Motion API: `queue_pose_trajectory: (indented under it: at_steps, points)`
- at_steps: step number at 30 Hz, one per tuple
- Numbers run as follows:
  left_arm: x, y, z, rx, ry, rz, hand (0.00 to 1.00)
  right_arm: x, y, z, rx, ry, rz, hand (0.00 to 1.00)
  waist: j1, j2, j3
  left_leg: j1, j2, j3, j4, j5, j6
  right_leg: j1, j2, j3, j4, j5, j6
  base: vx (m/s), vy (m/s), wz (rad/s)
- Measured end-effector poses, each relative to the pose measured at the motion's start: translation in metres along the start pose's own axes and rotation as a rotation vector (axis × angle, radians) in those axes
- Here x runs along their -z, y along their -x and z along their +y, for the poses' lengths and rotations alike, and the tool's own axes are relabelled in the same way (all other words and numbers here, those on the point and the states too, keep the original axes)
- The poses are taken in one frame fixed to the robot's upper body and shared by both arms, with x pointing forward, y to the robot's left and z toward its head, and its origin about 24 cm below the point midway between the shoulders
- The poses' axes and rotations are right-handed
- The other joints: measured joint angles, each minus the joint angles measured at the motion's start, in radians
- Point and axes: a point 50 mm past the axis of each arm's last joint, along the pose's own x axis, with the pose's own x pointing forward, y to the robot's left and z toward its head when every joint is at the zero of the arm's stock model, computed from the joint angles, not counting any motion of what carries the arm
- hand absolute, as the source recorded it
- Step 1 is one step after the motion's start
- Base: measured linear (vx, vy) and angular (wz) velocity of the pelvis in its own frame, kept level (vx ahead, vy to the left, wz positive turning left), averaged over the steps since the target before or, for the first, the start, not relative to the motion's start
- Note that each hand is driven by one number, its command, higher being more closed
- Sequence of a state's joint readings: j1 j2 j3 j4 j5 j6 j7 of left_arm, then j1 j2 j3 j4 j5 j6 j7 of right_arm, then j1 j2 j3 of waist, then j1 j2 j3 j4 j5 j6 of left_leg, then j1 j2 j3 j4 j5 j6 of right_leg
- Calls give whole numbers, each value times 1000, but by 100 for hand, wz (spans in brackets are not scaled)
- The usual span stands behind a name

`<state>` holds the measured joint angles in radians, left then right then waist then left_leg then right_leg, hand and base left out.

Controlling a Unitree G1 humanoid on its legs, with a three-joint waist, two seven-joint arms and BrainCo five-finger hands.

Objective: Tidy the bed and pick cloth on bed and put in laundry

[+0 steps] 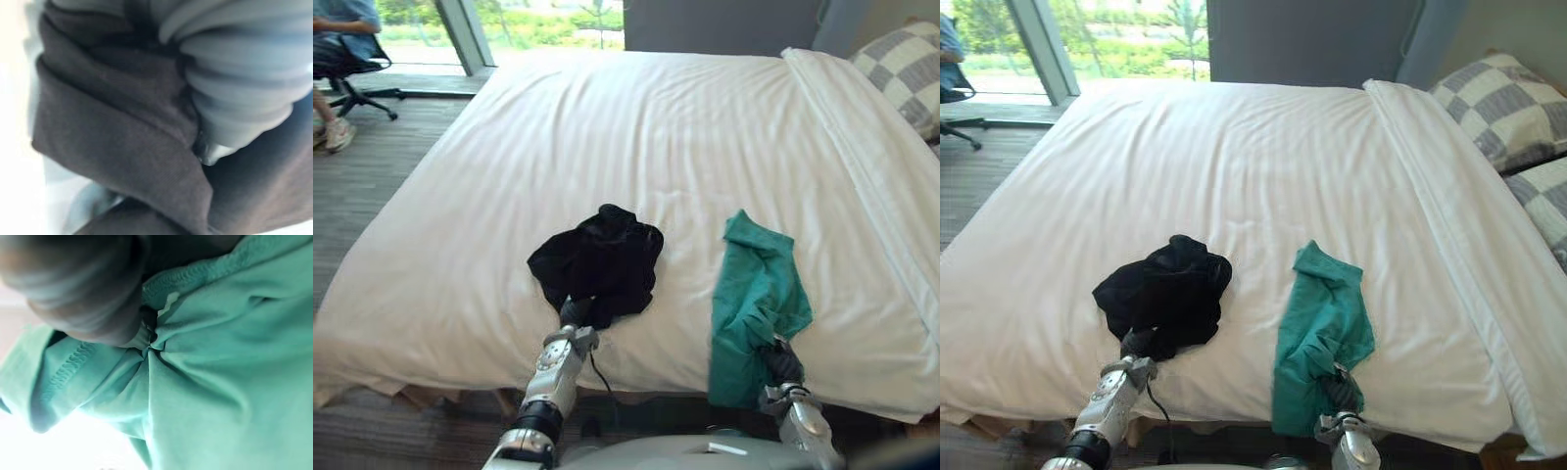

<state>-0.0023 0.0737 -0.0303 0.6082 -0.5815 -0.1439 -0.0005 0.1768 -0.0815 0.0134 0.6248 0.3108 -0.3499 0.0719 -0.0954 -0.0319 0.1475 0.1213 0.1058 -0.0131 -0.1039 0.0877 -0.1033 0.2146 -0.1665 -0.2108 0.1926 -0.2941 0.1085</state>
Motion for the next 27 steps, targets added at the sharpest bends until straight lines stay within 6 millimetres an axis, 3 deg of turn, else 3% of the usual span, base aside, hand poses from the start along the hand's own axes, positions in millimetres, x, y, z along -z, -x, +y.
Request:
queue_pose_trajectory:
  at_steps: [4,6,8,9,10,11,12,13,14,15,16,17,18,20,22,24,25,27]
  points:
    - [18,24,13,-74,82,20,100,-9,1,8,-73,-5,-15,100,7,43,-2,-40,7,-40,0,21,-4,-5,14,-58,1,-7,-2,-73,-76,42]
    - [20,34,23,-109,92,12,100,-12,1,10,-98,-8,-19,100,28,41,0,-78,1,-60,1,44,-1,-22,13,-107,18,-15,-6,-35,-62,78]
    - [16,41,31,-100,138,-29,100,-16,4,14,-116,-14,-32,100,46,26,-1,-133,-23,-47,5,97,37,-23,1,-191,30,-21,-7,-10,-36,131]
    - [13,47,34,-72,152,-58,100,-17,7,17,-119,-30,-41,100,51,0,9,-169,-51,-2,6,152,102,-11,-16,-260,29,-21,-8,8,-9,146]
    - [13,50,35,-59,155,-69,100,-18,7,20,-121,-38,-46,100,53,-6,16,-182,-70,31,6,172,141,-2,-16,-292,27,-15,-10,-1,27,193]
    - [12,55,36,-46,160,-83,100,-21,7,22,-121,-46,-56,100,58,-3,28,-187,-83,132,7,147,251,26,-13,-343,25,-3,-18,-19,53,190]
    - [11,59,36,-35,160,-96,100,-24,8,27,-127,-57,-68,100,68,-5,39,-184,-78,239,26,68,304,64,-5,-380,26,-2,-18,-11,58,192]
    - [12,61,37,-38,157,-93,100,-26,9,28,-131,-58,-75,100,73,-7,44,-185,-74,288,48,31,303,85,-2,-396,26,1,-16,10,28,201]
    - [18,64,35,-37,158,-68,100,-29,11,27,-135,-46,-83,100,82,7,49,-195,-70,330,96,-39,267,113,-2,-420,27,12,-18,29,65,196]
    - [22,65,33,-30,156,-43,100,-30,10,24,-131,-31,-76,100,86,-6,40,-210,-71,366,141,-110,222,130,-21,-438,12,24,-40,50,93,175]
    - [22,67,33,-30,152,-42,100,-29,10,25,-130,-34,-68,100,101,-22,39,-232,-70,392,204,-122,230,134,-45,-443,9,13,-54,61,103,104]
    - [23,70,35,-38,153,-40,100,-35,5,30,-144,-42,-84,100,124,-10,40,-274,-37,419,411,-130,244,147,-61,-447,-5,-24,-59,92,58,56]
    - [32,75,35,-61,171,-2,100,-42,4,29,-152,-33,-101,100,117,46,37,-279,-8,404,459,-183,156,157,-27,-456,-3,-34,-20,90,58,68]
    - [38,77,34,-79,170,40,100,-33,3,29,-129,-61,-48,100,91,51,39,-264,-60,381,420,-165,193,180,-52,-483,21,-4,-6,56,167,102]
    - [40,77,34,-77,144,56,100,-22,8,29,-113,-78,0,100,109,49,41,-227,-88,375,356,-169,203,178,-79,-491,80,33,-4,40,156,71]
    - [44,79,37,-86,143,75,100,-15,11,27,-92,-88,32,100,111,50,41,-160,-123,334,249,-129,209,173,-103,-491,166,97,-21,65,73,69]
    - [47,79,42,-99,130,102,100,-10,12,24,-70,-93,52,100,106,48,36,-131,-147,289,164,-89,218,153,-104,-485,189,61,-13,70,40,76]
    - [50,77,44,-107,122,120,100,-5,13,24,-61,-93,74,100,105,26,30,-115,-168,268,120,-67,221,140,-100,-487,172,37,-17,53,13,58]
